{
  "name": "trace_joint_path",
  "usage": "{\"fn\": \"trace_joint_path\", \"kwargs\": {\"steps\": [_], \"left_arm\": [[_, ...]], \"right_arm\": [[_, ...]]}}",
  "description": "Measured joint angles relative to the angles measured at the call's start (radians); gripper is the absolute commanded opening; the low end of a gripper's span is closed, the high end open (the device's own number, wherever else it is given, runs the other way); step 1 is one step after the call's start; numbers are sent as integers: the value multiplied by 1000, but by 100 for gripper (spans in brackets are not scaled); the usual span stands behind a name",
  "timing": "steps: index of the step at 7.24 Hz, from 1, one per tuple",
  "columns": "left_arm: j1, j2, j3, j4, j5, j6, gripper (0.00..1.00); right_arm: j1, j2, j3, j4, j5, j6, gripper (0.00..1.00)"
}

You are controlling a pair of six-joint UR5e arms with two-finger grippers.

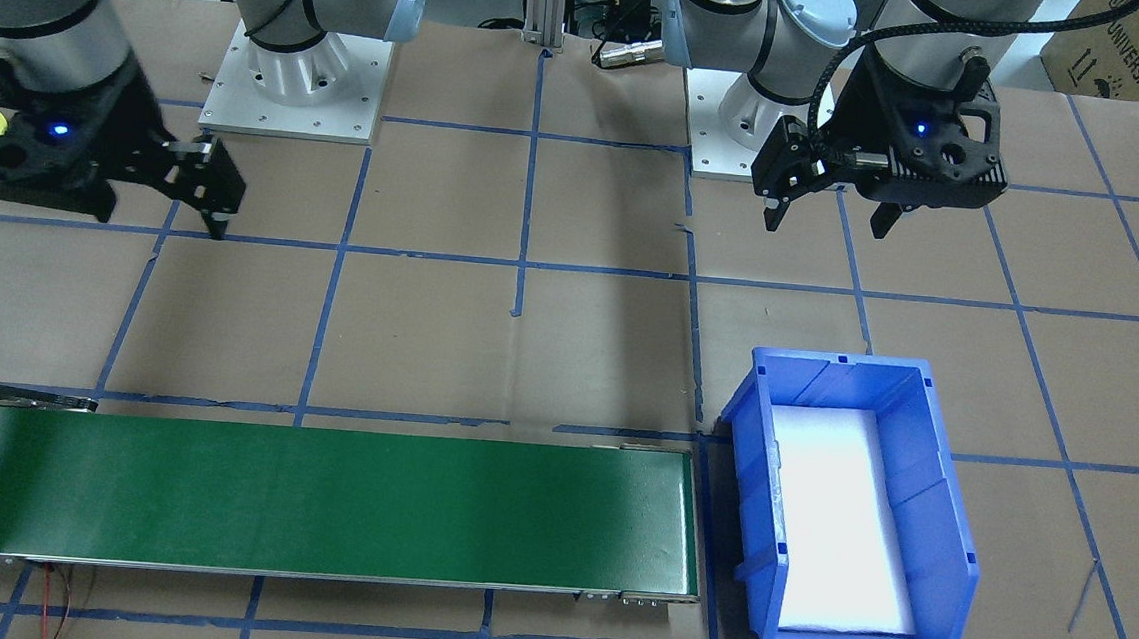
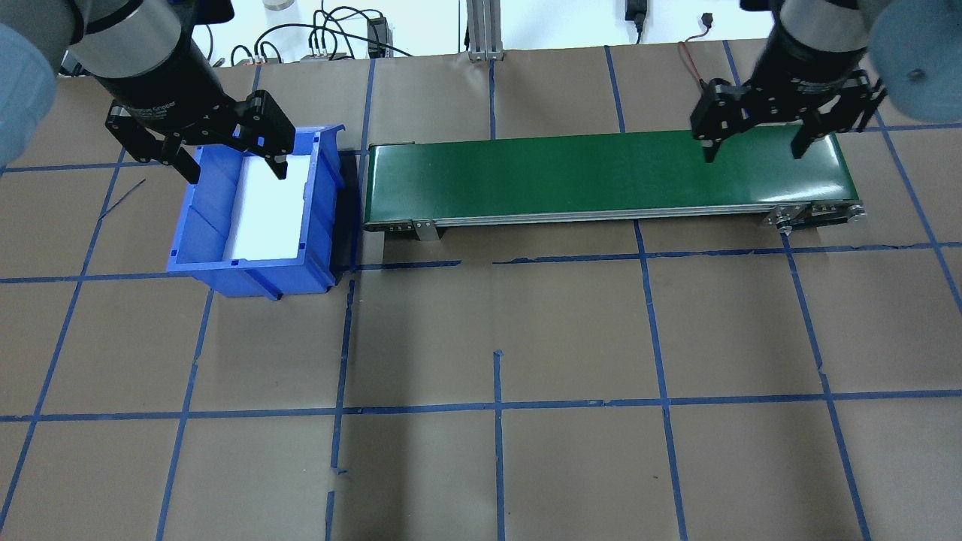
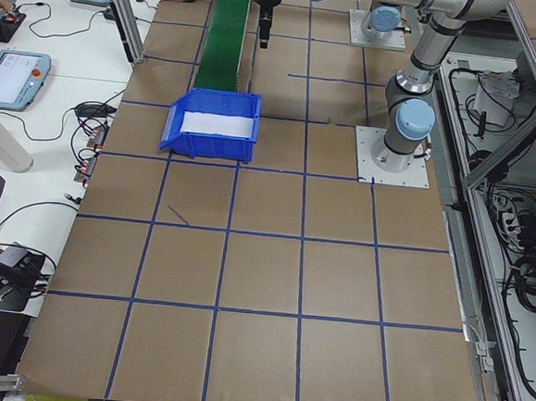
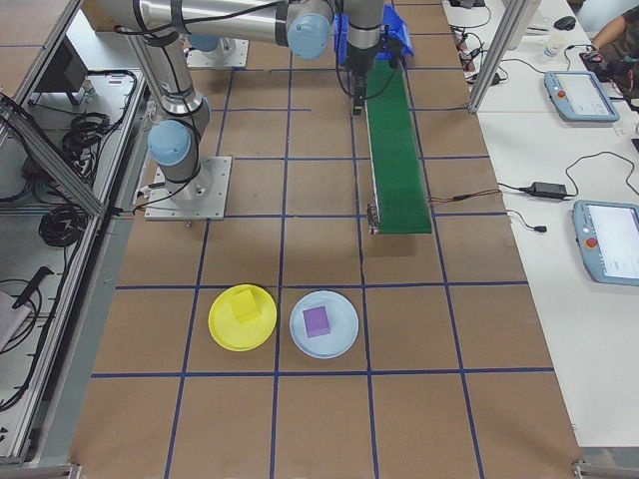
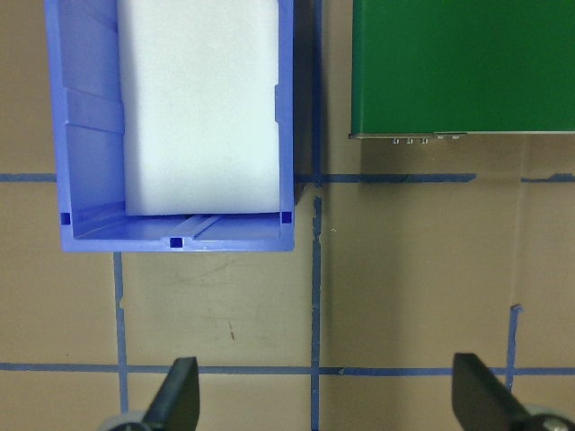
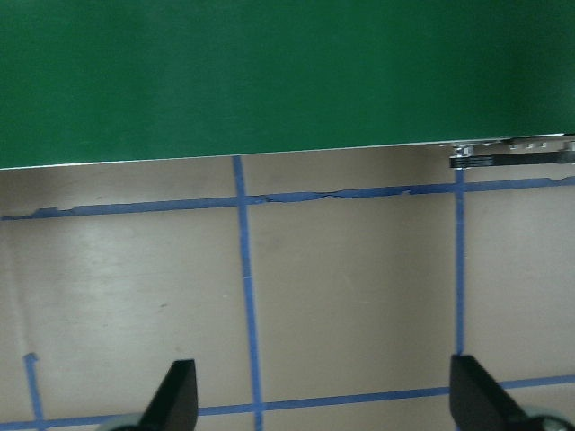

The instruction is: Move block left to right into plate

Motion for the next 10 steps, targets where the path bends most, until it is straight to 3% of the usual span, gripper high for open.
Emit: {"fn": "trace_joint_path", "kwargs": {"steps": [2,4,10], "left_arm": [[0,0,0,-1,0,0,100],[1,0,0,0,0,0,100],[1,0,0,-2,0,0,100]], "right_arm": [[90,6,9,-7,74,99,100],[101,9,14,-9,98,113,100],[-12,5,35,-7,65,12,100]]}}
